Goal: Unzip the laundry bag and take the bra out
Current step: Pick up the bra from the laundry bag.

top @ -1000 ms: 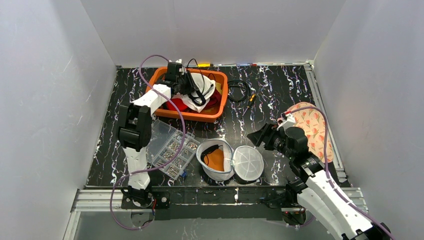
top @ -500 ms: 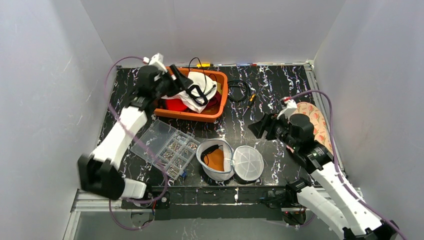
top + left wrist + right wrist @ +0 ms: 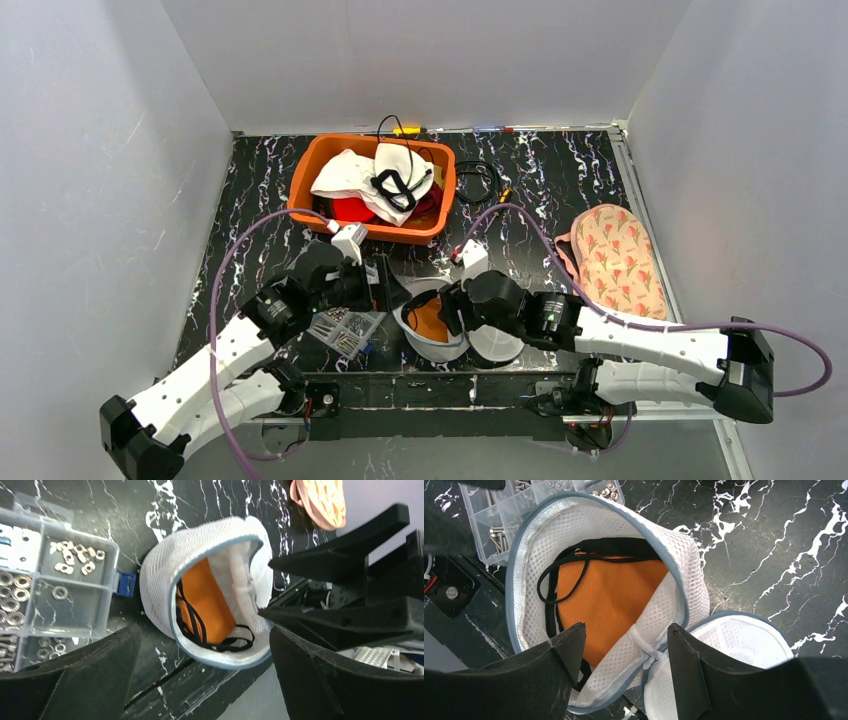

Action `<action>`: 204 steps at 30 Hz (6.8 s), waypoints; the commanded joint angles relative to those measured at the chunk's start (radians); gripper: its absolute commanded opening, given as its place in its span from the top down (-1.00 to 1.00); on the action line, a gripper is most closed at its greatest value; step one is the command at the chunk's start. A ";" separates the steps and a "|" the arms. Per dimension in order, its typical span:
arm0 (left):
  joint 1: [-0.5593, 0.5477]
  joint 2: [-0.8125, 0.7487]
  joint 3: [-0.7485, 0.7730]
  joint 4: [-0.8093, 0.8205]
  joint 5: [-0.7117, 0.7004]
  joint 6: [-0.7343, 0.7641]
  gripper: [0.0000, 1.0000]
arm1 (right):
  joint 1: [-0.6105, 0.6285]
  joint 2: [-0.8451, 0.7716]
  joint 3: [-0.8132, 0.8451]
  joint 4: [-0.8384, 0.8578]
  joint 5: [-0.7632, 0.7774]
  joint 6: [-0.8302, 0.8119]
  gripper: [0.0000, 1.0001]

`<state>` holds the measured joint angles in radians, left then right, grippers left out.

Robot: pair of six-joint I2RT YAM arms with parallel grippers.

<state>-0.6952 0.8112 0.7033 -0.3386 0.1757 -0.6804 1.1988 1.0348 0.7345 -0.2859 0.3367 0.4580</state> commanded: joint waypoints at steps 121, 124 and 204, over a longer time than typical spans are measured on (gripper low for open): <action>-0.088 -0.104 -0.266 0.031 -0.061 -0.054 1.00 | 0.246 0.158 0.043 0.222 0.130 -0.111 0.97; -0.087 -0.094 -0.251 0.050 -0.052 -0.064 1.00 | 0.247 0.134 0.042 0.217 0.028 -0.166 0.97; -0.118 0.154 0.231 -0.050 -0.151 -0.119 -0.86 | 0.245 -0.358 0.225 -0.053 0.308 -0.584 0.97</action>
<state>-0.8326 1.0519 0.8299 -0.2848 0.0700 -0.8207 1.4460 0.6689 0.8890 -0.2703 0.7845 0.0292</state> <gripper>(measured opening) 0.872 0.067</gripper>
